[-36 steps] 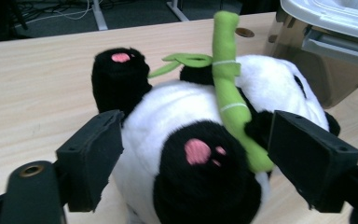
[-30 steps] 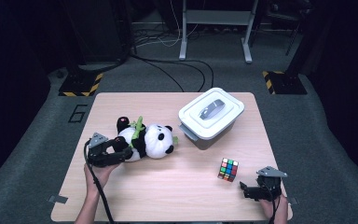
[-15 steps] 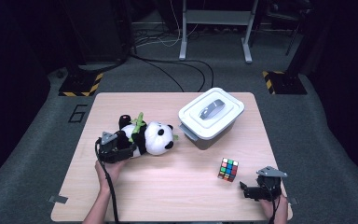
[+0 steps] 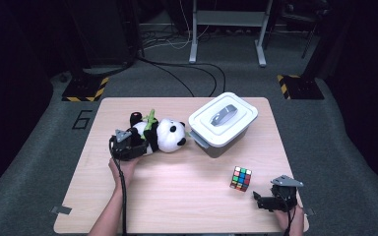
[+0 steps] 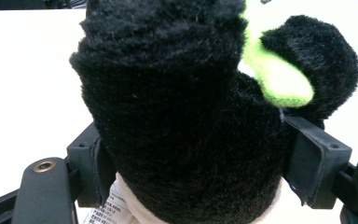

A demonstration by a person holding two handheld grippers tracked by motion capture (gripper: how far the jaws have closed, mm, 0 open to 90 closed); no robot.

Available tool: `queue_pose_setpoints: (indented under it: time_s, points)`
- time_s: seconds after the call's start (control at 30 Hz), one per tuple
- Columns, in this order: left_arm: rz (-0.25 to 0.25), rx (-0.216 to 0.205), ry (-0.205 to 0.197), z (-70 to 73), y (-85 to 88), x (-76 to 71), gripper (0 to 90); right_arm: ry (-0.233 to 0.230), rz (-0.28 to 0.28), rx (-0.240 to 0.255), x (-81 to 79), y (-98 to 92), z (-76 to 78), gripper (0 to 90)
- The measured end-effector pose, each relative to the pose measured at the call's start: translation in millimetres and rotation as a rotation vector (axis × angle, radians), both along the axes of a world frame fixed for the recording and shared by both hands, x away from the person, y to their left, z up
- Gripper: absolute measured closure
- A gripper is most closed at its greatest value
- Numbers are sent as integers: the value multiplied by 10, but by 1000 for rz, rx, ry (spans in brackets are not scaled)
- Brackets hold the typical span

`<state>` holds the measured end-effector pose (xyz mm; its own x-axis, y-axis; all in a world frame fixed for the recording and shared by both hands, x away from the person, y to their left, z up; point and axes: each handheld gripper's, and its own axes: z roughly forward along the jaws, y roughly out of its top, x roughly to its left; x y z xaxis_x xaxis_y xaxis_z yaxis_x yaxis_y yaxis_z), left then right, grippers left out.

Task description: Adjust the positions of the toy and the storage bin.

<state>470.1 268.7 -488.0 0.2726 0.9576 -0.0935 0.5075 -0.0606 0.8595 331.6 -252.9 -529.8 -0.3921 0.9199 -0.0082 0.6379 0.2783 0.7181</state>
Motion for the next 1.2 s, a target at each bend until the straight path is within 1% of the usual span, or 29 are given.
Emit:
queue_pose_setpoints:
  time_s: [0.03, 0.07, 0.1, 0.13, 0.17, 0.2, 0.23, 0.4, 0.47, 0.5, 0.53, 0.57, 0.63, 0.7, 0.77, 0.83, 0.9, 0.93, 0.97, 1.03, 1.1, 1.17, 1.2]
  points:
    - [4, -7, -3, -1, -7, 33, 218, 0, -1, 1, 0, 0, 0, 3]
    - [2, -4, 1, 8, -2, 57, 216, 0, -1, 1, 0, -1, 0, 5]
    - [4, -18, 1, 20, 1, 71, 211, -2, -2, 1, 0, -2, 1, 6]
    - [1, -26, -8, 36, 12, 77, 202, -3, -2, 0, 0, -3, 1, 7]
    - [-1, -36, -11, 57, 22, 72, 192, -1, -3, 2, -1, -2, 1, 7]
    - [-6, -35, -12, 78, 35, 55, 186, -1, -4, 2, -2, -1, 1, 7]
    - [-5, -44, -20, 94, 39, 36, 181, -3, -2, -2, 1, -4, 1, 7]
    - [-27, -59, -41, 218, 125, -153, 156, -1, -3, 1, -2, -1, 1, 7]
    - [-43, -85, -36, 257, 194, -252, 154, -1, -3, 2, -2, -1, 1, 7]
    - [-47, -88, -32, 264, 223, -303, 152, -1, -3, 1, -2, -1, 1, 7]
    - [-53, -83, -28, 263, 261, -373, 153, -1, -4, 1, -2, -1, 1, 6]
    - [-58, -78, -25, 256, 281, -413, 153, -3, -2, 0, -1, -2, 1, 6]
    - [-73, -65, 3, 220, 330, -513, 146, -2, -1, 0, 0, -2, 1, 6]
    - [-80, -41, 26, 164, 365, -626, 131, -3, 0, -2, 0, -3, 1, 6]
    - [-76, -9, 51, 85, 388, -741, 111, -4, 1, -1, 1, -3, 0, 6]
    - [-77, 9, 86, -16, 410, -848, 85, -2, -2, 1, -2, 1, 1, 6]
    - [-85, 29, 115, -118, 420, -953, 74, -2, -1, 0, -3, 2, 1, 6]
    - [-87, 39, 124, -163, 419, -1004, 72, -2, -1, 0, -3, 2, 2, 6]
    - [-87, 56, 127, -203, 412, -1053, 69, -2, -1, 0, -3, 2, 2, 5]
    - [-95, 71, 127, -264, 390, -1155, 62, -1, 0, 0, -3, 2, 2, 4]
    - [-96, 109, 119, -315, 360, -1243, 63, 1, 3, 1, -2, 4, 1, 3]
    - [-89, 122, 116, -365, 353, -1290, 62, 3, 5, 2, -5, 7, 2, 2]
    - [-93, 118, 122, -388, 360, -1303, 60, 4, 8, 0, -4, 5, 2, 1]
